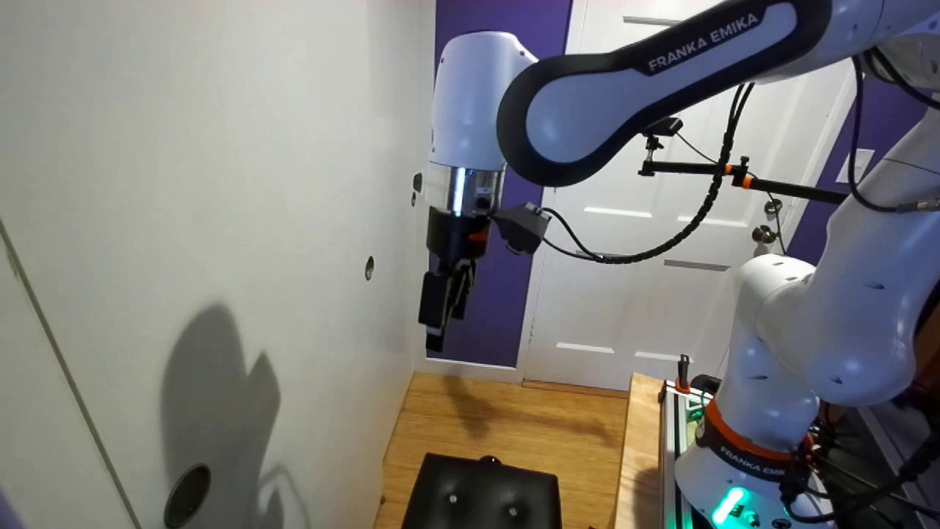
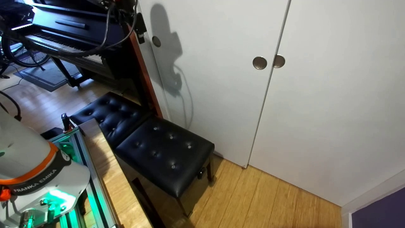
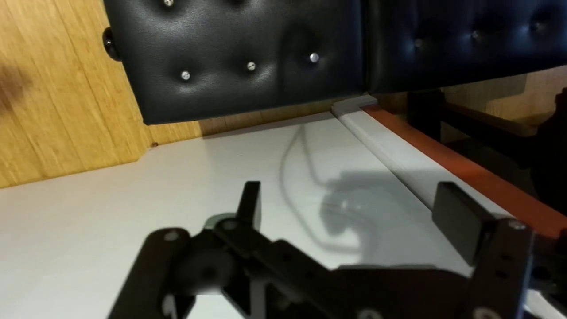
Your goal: Close the closet door
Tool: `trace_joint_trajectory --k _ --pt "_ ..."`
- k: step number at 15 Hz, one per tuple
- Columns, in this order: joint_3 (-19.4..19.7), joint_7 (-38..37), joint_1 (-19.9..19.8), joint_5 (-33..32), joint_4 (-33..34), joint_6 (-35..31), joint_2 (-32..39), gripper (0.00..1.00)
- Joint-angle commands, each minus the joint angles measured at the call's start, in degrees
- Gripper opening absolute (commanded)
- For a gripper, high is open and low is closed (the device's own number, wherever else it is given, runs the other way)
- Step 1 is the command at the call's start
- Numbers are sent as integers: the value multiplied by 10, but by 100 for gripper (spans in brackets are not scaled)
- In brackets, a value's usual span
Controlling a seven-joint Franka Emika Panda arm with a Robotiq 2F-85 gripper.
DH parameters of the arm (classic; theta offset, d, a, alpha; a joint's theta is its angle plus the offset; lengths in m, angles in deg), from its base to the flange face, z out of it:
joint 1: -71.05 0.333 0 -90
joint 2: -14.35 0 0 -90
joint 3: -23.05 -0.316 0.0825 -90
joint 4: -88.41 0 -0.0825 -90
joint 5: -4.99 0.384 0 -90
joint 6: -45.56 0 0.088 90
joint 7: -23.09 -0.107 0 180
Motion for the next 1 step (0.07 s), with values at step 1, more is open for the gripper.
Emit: trace_joint_trajectory --k 1 --pt "0 3 -2 -1 1 2 -1 100"
